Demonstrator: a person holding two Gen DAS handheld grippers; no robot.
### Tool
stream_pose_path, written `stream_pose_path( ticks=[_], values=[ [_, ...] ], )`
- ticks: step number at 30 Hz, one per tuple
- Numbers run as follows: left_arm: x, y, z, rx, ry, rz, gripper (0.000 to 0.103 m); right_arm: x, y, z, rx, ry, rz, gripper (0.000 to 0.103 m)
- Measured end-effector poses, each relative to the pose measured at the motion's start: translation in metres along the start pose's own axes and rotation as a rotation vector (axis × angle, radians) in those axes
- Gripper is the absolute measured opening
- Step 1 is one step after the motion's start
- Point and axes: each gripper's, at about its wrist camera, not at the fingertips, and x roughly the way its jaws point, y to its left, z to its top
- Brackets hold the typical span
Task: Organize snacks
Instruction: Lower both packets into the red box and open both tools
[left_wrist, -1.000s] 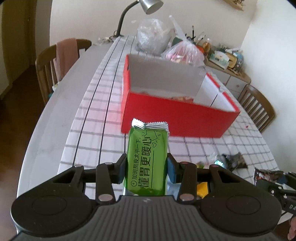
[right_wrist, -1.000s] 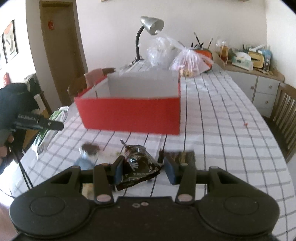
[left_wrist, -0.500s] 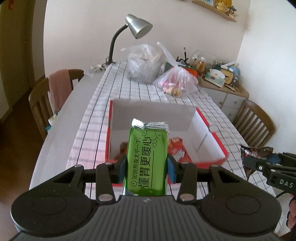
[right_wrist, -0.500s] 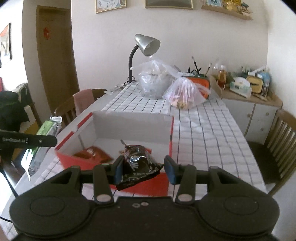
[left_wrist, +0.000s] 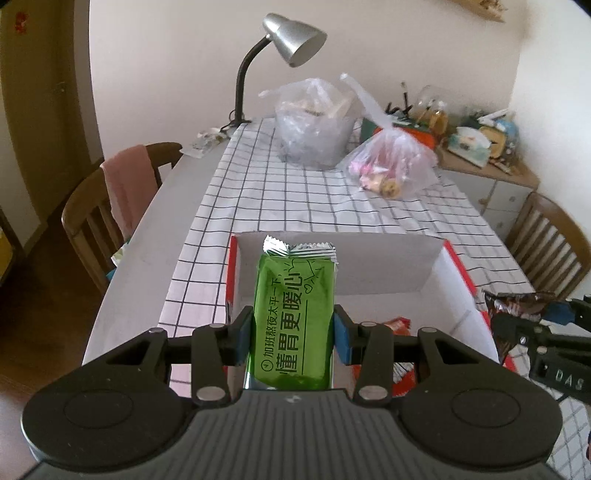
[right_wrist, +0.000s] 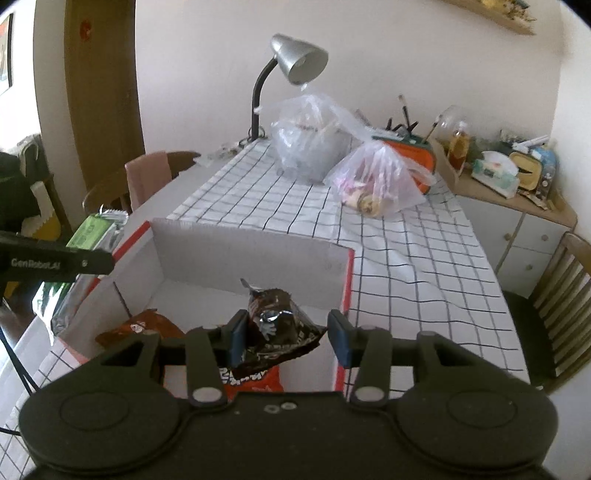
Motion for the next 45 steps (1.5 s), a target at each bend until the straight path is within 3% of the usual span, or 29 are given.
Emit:
stream_pose_path(
  ticks=[13, 26, 31, 35, 39, 45],
  values=[
    [0.071, -0.003, 0.012, -0.011, 0.13, 0.013, 0.042, 0.075, 0.006, -0.001, 0.002, 0.13, 0.004, 0.045],
    [0.101, -0.008, 0.003, 0.04, 0.235, -0.009, 0.043, 0.093, 0.025, -0.011, -0.039, 0.189, 0.018, 0.048],
    [0.096, -0.011, 0.002, 0.05, 0.223, -0.02, 0.043, 0.09, 0.026, -0.012, -0.035, 0.187, 0.022, 0.052],
    [0.089, -0.012, 0.001, 0.046, 0.208, -0.032, 0.05, 0.082, 0.025, -0.012, -0.031, 0.167, 0.01, 0.063],
    [0.076, -0.012, 0.001, 0.042, 0.188, -0.042, 0.051, 0.065, 0.02, -0.013, -0.014, 0.144, 0.017, 0.065],
    [0.048, -0.015, -0.003, 0.041, 0.146, -0.054, 0.054, 0.03, 0.011, -0.014, 0.016, 0.091, 0.036, 0.078]
  ],
)
